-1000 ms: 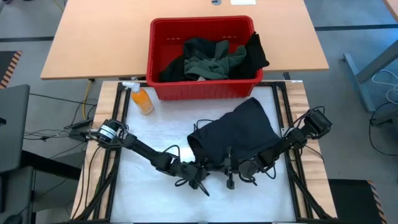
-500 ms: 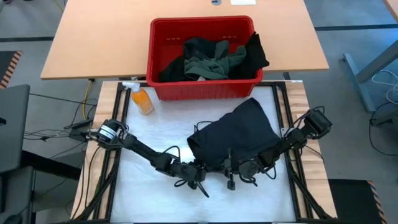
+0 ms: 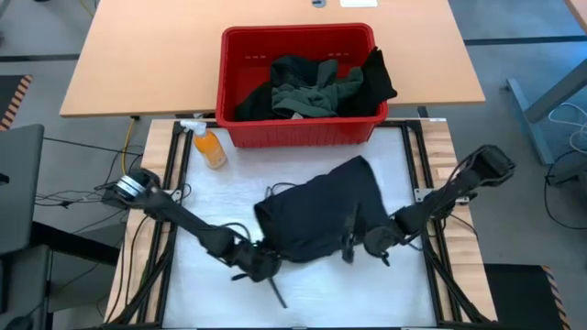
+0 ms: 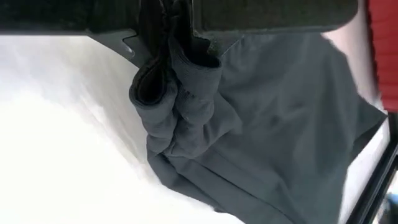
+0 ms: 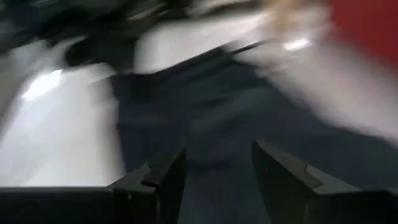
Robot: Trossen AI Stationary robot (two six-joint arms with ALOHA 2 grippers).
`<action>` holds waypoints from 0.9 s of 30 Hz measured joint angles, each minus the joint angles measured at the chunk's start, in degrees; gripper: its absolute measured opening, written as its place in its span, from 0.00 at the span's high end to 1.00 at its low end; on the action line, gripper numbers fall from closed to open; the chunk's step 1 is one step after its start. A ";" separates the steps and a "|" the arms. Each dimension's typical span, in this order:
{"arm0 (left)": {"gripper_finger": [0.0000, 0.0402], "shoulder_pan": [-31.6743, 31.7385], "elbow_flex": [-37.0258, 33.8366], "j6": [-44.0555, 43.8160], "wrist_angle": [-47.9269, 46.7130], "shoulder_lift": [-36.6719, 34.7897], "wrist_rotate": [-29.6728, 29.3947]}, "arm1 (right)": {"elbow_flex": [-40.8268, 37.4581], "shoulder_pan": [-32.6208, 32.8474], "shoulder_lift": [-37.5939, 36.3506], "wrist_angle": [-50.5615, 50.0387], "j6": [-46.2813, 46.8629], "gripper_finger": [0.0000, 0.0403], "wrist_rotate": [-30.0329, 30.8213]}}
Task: Fold laundry
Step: Fold the black shorts
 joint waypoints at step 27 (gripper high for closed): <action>0.96 9.72 21.35 -6.32 -30.57 -18.08 -10.29 | 3.63 4.03 -10.55 0.57 -15.68 0.71 -9.37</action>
